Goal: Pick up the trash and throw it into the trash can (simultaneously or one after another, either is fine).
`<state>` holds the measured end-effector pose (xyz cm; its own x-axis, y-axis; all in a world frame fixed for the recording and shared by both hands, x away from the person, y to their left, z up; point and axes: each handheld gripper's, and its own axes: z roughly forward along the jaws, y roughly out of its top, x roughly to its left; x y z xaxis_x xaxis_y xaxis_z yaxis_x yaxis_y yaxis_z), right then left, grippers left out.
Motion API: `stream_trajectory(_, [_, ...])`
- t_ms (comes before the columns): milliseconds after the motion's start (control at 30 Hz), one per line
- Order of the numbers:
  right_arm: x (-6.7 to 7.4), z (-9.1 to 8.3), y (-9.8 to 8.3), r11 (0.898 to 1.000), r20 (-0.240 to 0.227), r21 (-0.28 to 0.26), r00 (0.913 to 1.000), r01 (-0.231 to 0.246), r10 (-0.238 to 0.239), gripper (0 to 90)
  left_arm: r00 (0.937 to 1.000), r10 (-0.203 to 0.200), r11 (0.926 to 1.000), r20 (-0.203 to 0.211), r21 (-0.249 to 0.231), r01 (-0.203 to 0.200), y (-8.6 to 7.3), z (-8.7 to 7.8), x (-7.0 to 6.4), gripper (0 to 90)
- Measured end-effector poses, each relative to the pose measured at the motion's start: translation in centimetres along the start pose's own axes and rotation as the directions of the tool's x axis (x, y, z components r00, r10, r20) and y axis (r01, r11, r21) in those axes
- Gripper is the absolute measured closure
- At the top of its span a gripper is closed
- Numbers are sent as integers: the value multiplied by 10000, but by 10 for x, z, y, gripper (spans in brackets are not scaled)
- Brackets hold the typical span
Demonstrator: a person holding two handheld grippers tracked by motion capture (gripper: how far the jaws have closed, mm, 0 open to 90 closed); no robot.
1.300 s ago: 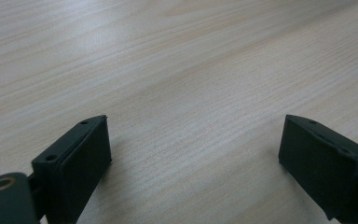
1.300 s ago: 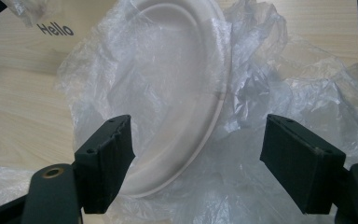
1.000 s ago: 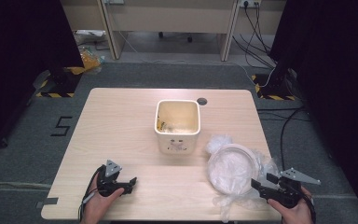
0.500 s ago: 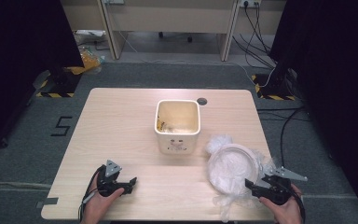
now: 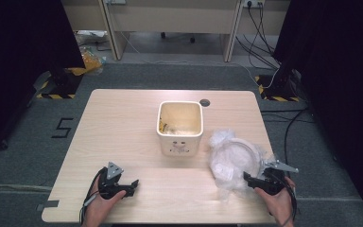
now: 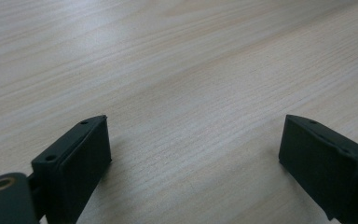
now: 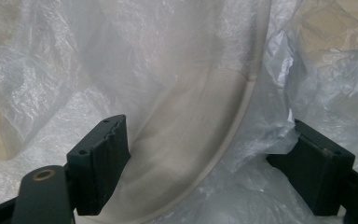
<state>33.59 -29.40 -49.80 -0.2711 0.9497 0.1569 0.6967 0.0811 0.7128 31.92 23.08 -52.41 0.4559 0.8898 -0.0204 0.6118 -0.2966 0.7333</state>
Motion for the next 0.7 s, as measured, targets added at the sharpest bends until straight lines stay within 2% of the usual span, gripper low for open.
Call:
stream_trajectory(200, [-4,12,12,10000,-10,20,10000,52,-52,215,10000,-3,10000,-4,4,3,0,0,0,80])
stream_trajectory(467, [-12,22,25,9999,-84,39,9999,-131,131,221,10000,-4,10000,-6,6,4,0,0,0,80])
stream_trajectory(700, [-17,21,33,9997,-170,-110,9996,-239,237,228,10000,-5,10000,-3,7,5,0,0,0,80])
